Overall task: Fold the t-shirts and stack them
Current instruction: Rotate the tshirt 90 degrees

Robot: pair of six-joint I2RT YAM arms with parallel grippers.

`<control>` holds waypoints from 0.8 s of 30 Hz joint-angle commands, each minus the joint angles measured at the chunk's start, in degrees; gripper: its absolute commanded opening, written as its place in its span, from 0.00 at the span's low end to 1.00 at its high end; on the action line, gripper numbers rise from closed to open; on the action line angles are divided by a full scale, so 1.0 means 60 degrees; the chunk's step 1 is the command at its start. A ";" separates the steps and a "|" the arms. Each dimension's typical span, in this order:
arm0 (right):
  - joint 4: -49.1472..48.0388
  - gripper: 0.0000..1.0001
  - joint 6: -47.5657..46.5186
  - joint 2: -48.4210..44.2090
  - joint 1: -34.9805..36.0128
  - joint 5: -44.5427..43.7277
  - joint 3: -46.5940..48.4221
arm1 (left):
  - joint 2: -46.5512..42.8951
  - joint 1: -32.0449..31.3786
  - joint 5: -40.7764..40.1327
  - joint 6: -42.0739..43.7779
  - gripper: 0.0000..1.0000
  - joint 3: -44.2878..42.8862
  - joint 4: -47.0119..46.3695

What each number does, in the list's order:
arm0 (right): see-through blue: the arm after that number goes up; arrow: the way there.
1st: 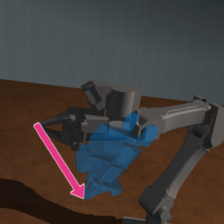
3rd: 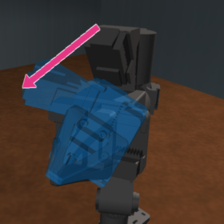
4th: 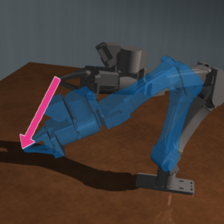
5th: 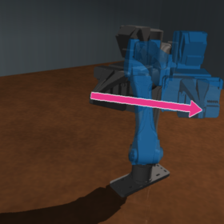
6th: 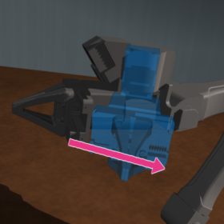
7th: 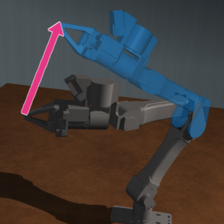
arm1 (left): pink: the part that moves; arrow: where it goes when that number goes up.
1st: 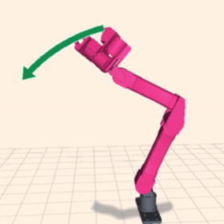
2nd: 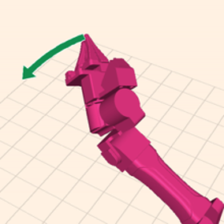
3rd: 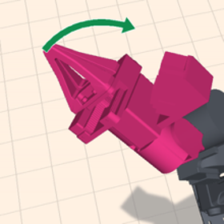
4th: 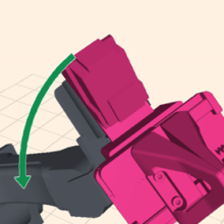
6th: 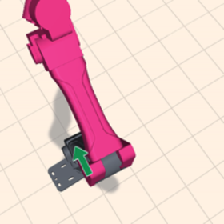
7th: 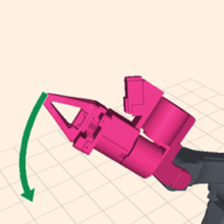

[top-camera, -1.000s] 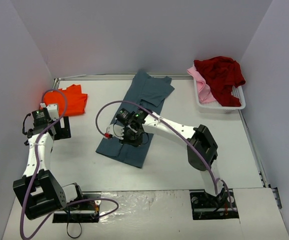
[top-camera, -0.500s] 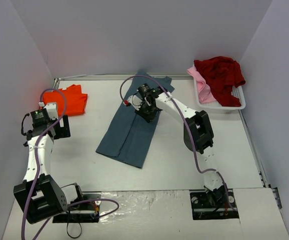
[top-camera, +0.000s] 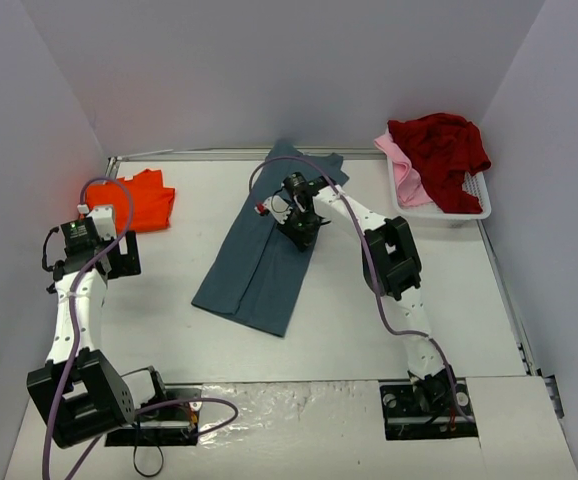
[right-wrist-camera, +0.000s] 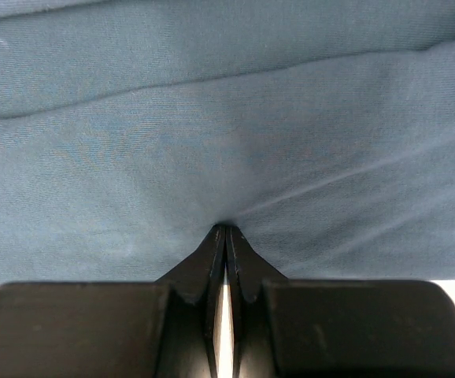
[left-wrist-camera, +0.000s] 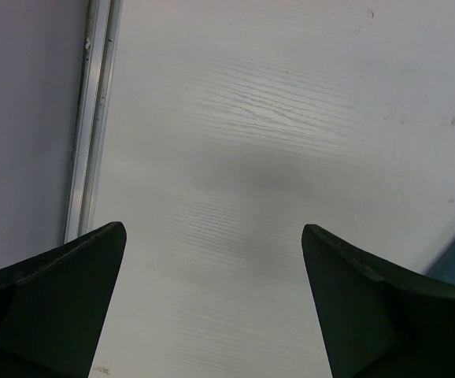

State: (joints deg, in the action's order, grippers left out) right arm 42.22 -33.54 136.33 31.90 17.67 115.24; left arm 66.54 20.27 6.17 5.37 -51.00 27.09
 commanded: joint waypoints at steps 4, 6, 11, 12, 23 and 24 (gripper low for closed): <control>0.0361 0.00 0.0111 0.1007 -0.0394 -0.0322 0.0318 | -0.0031 0.0049 0.0172 -0.0074 0.94 -0.0318 -0.0033; 0.0376 0.00 0.0242 0.1300 -0.0526 -0.0513 0.0699 | -0.0031 0.0049 0.0201 -0.0074 0.94 -0.0303 -0.0033; 0.0391 0.00 0.0638 0.1871 -0.0834 -0.1127 0.1490 | -0.0016 0.0049 0.0318 -0.0074 0.94 -0.0332 -0.0004; 0.0376 0.00 0.0668 0.1931 -0.0907 -0.1216 0.1709 | -0.0002 0.0049 0.0319 -0.0059 0.94 -0.0332 -0.0004; 0.0376 0.00 0.0990 0.2853 -0.1200 -0.2403 0.3131 | 0.0320 0.0020 0.0494 -0.0045 0.94 -0.0435 0.0070; 0.0376 0.00 0.0976 0.2912 -0.1215 -0.2490 0.3248 | 0.0393 0.0005 0.0509 -0.0045 0.94 -0.0450 0.0070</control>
State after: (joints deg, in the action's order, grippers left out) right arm 43.59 -27.68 147.72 26.44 9.65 135.15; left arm 68.66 20.27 8.19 5.37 -51.00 27.16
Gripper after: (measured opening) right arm 0.001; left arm 0.945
